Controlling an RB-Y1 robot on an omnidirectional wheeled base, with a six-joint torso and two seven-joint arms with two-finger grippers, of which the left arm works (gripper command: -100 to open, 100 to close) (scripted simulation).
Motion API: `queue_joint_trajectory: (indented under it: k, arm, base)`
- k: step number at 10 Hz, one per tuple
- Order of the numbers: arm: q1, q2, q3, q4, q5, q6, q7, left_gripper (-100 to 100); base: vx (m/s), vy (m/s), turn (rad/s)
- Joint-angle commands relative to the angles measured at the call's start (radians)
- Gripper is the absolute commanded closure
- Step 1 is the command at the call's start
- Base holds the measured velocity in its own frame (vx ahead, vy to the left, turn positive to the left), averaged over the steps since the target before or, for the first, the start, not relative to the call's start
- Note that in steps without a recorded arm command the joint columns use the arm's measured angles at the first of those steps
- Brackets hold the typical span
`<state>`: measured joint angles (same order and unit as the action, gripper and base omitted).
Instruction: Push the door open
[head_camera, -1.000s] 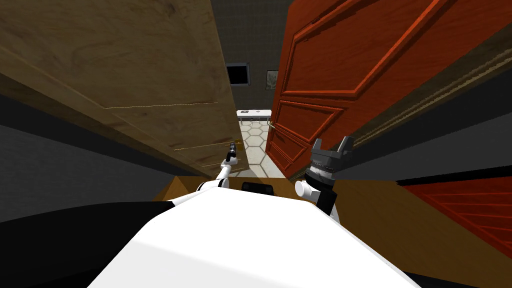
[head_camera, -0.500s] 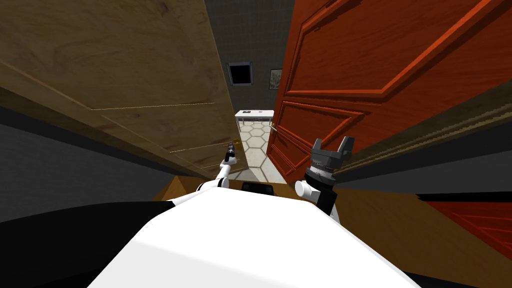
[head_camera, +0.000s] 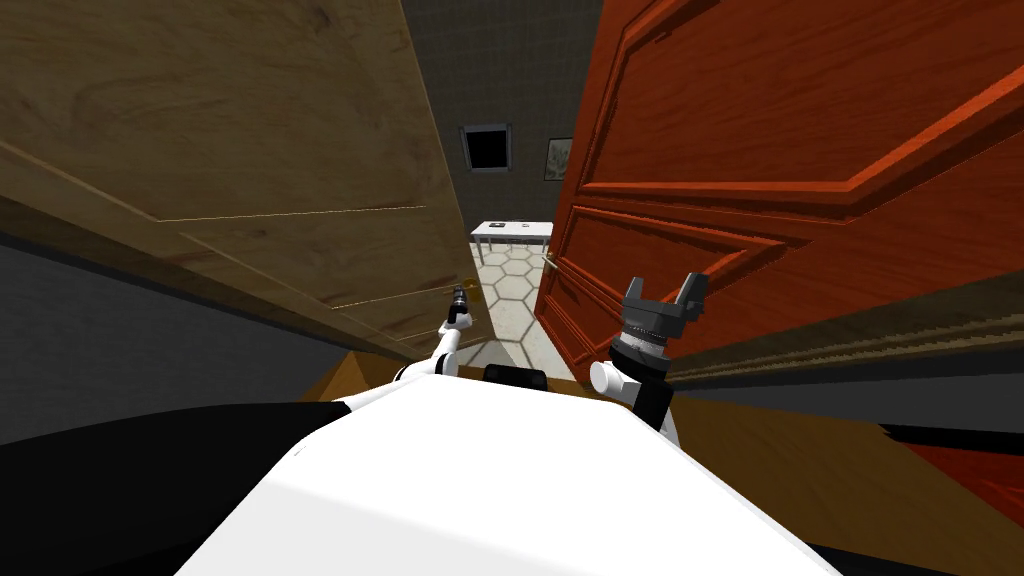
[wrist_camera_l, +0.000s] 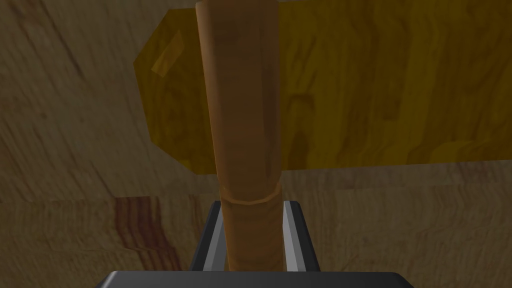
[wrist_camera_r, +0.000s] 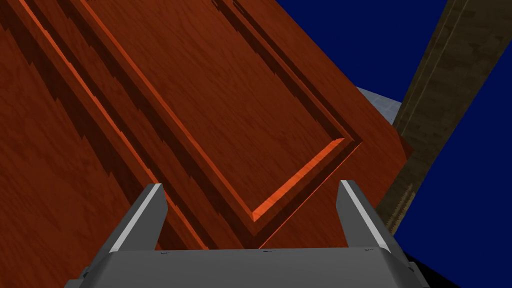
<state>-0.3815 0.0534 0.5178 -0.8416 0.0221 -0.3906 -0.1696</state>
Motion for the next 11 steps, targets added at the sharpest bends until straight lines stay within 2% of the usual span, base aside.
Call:
queue_joint_trajectory:
  k: [1, 6, 7, 11]
  arm:
    - [0.000, 0.010, 0.026, -0.010, 0.006, -0.006, -0.007, 100]
    - [-0.005, -0.024, 0.078, -0.009, 0.018, -0.004, -0.030, 100]
    - [0.001, -0.021, 0.071, -0.011, 0.016, 0.000, -0.026, 100]
    - [-0.007, -0.008, 0.119, -0.019, 0.083, -0.027, -0.108, 100]
  base:
    - [0.168, -0.049, 0.091]
    - [0.206, -0.072, 0.095]
    - [0.083, -0.037, 0.047]
    - [0.165, 0.052, -0.010]
